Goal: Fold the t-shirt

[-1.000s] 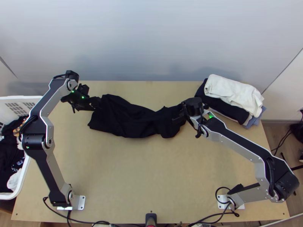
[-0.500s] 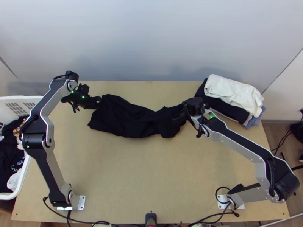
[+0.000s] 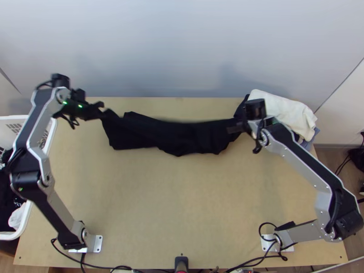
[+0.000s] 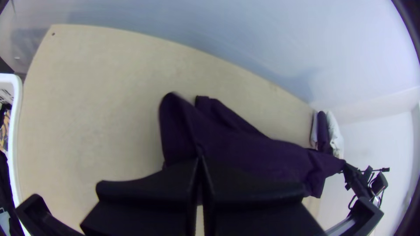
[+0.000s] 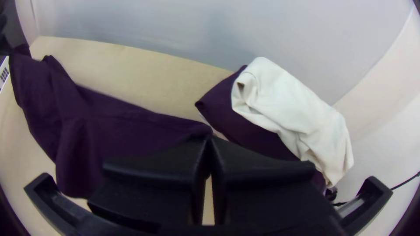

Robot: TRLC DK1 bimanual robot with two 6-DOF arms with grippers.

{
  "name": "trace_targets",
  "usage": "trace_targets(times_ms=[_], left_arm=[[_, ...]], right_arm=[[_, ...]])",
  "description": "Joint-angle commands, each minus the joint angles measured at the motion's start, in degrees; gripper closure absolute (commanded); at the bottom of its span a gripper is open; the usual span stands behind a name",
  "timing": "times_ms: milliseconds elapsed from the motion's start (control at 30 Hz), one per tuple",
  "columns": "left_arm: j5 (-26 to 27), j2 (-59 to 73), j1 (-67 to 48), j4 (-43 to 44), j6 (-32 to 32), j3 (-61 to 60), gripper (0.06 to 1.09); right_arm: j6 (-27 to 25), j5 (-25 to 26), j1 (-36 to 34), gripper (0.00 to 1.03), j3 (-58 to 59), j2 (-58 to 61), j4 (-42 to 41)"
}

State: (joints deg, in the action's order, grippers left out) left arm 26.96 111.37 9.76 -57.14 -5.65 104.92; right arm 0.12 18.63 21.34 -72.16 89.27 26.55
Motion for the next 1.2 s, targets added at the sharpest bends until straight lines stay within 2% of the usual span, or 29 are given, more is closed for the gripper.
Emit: trace_targets(times_ms=[0,133,233,433,600,800,900,1067,1167], left_arm=[[-0.3,-8.3,2.0,-1.7,-3.1,3.4,1.05],[-0.3,-11.0,2.1,-2.9,-4.2,6.4,1.05],[-0.2,-12.1,2.0,-3.9,-4.9,9.2,1.05],[-0.3,-14.3,2.9,-2.8,-6.6,14.3,1.05],[-0.2,-15.7,5.8,-1.4,-9.6,19.2,1.05],[-0.3,-20.3,11.2,1.1,-19.2,21.5,1.05],[-0.3,-23.7,13.0,2.7,-21.9,21.5,1.05],[-0.2,-31.8,16.3,3.5,-26.1,20.0,1.05],[0.1,-38.2,18.6,3.3,-26.1,16.2,1.05]], right_arm=[[3.8,0.5,-3.9,1.00,-5.6,-3.4,12.5],[7.1,0.6,-4.6,1.00,-10.2,-5.3,19.5],[7.4,0.7,-5.5,1.00,-13.4,-6.7,21.4],[2.5,2.7,-7.2,1.00,-20.7,-8.2,21.9],[-4.2,2.7,-6.3,1.00,-28.6,-9.4,14.9],[-11.4,2.5,-3.1,1.00,-29.7,-12.2,-1.6],[-14.8,2.6,-0.7,1.00,-32.6,-13.3,-5.6],[-13.7,2.5,2.6,1.00,-35.2,-19.8,-5.7],[-7.5,2.4,3.2,1.00,-32.3,-26.9,-2.9]])
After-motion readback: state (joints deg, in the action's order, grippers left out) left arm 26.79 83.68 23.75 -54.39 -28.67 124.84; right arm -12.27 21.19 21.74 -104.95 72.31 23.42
